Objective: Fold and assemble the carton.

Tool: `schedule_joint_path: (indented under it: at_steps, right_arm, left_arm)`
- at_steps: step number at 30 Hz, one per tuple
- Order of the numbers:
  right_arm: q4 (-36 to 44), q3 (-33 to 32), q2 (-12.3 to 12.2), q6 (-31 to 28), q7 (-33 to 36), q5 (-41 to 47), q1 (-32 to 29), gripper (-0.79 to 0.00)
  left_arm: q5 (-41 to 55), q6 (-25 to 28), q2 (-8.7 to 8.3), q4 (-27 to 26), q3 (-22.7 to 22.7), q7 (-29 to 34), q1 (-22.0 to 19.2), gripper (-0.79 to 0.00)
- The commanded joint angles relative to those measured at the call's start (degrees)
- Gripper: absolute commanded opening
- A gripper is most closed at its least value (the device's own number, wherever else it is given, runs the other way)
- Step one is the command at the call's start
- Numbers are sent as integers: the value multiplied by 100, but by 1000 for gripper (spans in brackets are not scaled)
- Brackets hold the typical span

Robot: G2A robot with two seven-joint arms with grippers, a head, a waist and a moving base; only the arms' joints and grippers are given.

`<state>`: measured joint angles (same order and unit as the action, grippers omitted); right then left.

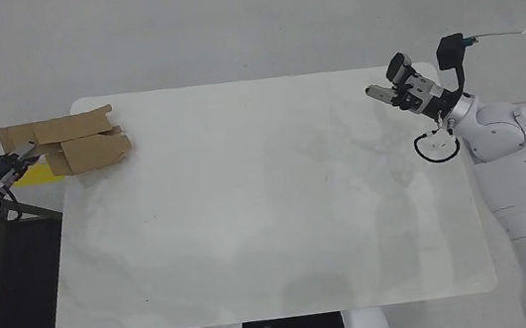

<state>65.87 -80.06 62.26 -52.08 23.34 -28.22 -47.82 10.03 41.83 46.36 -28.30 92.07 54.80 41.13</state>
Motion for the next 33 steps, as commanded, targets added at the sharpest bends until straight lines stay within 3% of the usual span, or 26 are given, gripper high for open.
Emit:
schedule_joint_path:
  at_steps: [1,9,19,23,33]
  right_arm:
    - [0,0,0,0,0,0,0,0]
    - [0,0,0,0,0,0,0,0]
    - [0,0,0,0,0,0,0,0]
    - [0,0,0,0,0,0,0,0]
    - [0,0,0,0,0,0,0,0]
  left_arm:
    - [269,-74,20,-218,5,150,37,-785]
    - [1090,-635,189,-1244,-311,555,20,-785]
    - [942,-1029,426,-2677,-1189,340,-238,-785]
    - [1128,-1281,565,-2944,-1664,432,-423,-785]
    - [816,-1261,935,-3135,-2855,243,-865,-785]
